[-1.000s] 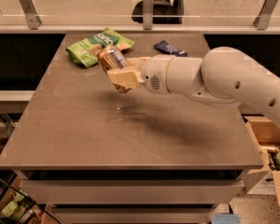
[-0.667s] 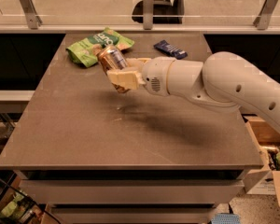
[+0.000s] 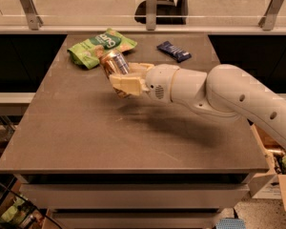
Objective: Place orange can upright
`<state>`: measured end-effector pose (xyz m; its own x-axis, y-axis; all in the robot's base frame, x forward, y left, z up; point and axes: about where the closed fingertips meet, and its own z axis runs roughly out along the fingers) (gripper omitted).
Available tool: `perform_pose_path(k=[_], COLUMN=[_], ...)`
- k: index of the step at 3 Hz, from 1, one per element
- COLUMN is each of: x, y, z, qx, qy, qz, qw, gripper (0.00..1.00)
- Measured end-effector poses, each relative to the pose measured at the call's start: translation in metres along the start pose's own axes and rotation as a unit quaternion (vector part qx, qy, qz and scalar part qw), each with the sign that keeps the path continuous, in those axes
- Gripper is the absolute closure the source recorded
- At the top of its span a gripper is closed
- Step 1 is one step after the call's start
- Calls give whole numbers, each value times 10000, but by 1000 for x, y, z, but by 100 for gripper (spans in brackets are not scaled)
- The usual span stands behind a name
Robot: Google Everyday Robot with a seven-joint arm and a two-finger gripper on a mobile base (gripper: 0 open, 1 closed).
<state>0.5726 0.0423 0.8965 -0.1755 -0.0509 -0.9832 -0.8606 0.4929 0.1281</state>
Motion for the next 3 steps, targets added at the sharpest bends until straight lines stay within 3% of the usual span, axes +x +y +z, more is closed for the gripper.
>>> perform_pose_path(k=[3], x=[29], y=[-11], z=[-6], qx=[-36], qy=[-353], qz=[220], qw=[9991], gripper=[100])
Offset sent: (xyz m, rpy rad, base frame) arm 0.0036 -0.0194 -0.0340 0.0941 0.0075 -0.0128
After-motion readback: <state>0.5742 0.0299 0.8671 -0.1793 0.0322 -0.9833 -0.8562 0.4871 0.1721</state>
